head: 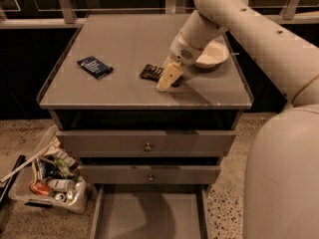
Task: Place rxbar chocolate into bottom drawer
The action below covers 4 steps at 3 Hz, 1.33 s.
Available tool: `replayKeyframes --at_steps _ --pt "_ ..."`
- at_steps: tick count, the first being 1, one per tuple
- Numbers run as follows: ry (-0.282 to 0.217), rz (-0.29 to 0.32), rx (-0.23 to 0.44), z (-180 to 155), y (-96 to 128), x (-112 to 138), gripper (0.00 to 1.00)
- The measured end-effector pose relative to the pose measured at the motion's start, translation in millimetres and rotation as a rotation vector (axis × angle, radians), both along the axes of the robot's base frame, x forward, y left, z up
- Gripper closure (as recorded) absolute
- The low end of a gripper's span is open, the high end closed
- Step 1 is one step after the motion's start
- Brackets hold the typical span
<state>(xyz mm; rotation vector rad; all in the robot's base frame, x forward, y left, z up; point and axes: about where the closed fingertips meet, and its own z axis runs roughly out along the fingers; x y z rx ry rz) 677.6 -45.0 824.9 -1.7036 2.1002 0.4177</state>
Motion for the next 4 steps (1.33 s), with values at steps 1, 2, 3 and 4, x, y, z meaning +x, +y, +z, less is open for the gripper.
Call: replayKeyframes --at_steps 1,2,3,4 --pt "0.000 0.000 0.000 0.0 0.0 0.0 0.66" --pt "0.000 0.000 0.000 0.0 0.0 0.0 0.88" --pt "0.000 0.000 0.000 0.1 0.1 0.0 1.00" --pt "0.000 0.000 0.000 5.8 0.1 -0.1 1.00"
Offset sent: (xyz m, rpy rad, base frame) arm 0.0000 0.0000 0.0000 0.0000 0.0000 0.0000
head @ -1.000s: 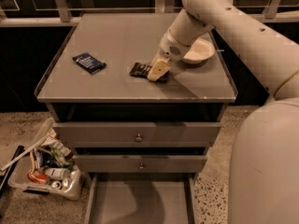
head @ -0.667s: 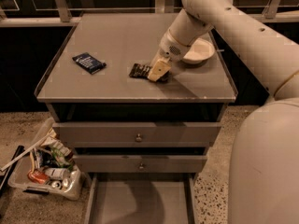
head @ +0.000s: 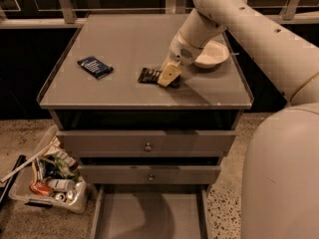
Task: Place rxbar chocolate into bottom drawer
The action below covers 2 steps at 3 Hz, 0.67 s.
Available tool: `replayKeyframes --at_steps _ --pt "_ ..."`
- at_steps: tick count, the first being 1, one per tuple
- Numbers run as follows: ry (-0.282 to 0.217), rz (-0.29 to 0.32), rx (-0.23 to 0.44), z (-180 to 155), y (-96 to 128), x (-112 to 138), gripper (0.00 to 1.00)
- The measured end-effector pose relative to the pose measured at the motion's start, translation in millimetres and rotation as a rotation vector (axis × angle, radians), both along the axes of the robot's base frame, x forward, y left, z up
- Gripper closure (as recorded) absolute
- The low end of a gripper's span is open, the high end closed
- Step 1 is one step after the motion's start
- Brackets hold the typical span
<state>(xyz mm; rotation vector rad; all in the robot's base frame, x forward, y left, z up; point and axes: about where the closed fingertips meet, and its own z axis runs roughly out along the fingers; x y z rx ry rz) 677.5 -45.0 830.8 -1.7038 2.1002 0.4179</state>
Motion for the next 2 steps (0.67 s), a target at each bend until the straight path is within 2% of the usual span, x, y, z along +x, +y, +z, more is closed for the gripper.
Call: replayKeyframes --at_steps 1,2 --pt "-0.007 0.007 0.000 4.3 -7.2 -22.4 1.00" --pt "-0.044 0.028 0.008 22.0 -13.7 -63.0 1.00"
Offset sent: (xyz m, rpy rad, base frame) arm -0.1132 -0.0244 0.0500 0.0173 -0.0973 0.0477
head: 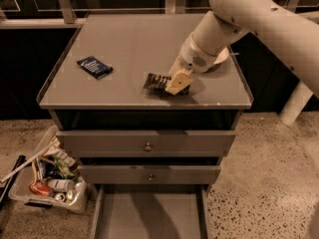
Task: Place rxbar chocolate into bottom drawer
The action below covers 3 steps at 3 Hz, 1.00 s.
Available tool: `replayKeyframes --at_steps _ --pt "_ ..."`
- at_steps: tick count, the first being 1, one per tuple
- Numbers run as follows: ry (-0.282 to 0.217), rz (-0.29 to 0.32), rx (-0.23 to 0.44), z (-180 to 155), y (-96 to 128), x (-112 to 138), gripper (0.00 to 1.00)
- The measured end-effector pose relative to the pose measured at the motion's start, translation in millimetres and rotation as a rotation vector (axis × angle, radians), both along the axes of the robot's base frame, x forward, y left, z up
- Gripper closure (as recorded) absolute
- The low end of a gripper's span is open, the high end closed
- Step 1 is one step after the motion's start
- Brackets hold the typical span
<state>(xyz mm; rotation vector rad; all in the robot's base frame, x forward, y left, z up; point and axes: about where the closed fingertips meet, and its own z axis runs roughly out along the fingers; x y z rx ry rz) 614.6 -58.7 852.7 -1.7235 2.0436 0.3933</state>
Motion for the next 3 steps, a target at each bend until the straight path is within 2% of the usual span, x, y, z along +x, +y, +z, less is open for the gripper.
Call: replayKeyframes --at_steps 2,3 --pt "-0.079 -0.027 0.030 28.5 -21.6 -80.9 1.00" --pt "-0.117 -0.055 0.022 25.0 -34.9 -123.2 1.00"
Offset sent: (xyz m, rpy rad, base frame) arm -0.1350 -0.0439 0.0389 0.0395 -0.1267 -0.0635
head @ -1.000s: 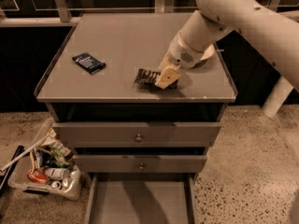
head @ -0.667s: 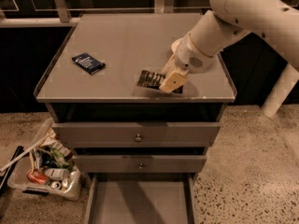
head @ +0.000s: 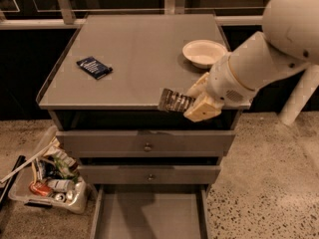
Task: Place rxbar chocolate into bottom drawer
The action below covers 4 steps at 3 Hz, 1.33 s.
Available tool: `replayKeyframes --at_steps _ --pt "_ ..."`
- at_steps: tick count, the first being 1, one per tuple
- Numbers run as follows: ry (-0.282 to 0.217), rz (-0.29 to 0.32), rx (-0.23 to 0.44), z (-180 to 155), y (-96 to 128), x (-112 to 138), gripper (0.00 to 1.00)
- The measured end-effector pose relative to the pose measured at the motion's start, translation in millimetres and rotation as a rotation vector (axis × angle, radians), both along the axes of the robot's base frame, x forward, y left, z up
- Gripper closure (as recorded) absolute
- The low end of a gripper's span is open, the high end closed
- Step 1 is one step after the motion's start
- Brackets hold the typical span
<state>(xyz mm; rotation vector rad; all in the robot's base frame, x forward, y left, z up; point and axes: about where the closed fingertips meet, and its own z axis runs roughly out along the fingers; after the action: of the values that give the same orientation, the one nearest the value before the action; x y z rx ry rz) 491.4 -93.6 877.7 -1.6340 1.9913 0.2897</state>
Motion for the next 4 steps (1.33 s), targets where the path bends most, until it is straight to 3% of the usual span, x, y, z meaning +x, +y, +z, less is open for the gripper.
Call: replayKeyframes --at_steps 1,2,3,4 --pt "-0.033 -0.046 -0.050 -22.4 -7.8 -34.1 1.00" --pt "-0.033 -0.113 -0.104 -79.5 -25.6 -48.8 1.00" --pt "-0.025 -0.137 -0.102 -134.1 -42.6 -42.7 1.00" --pt "0.005 -0.117 -0.051 -179.7 -54.8 -24.9 1.00"
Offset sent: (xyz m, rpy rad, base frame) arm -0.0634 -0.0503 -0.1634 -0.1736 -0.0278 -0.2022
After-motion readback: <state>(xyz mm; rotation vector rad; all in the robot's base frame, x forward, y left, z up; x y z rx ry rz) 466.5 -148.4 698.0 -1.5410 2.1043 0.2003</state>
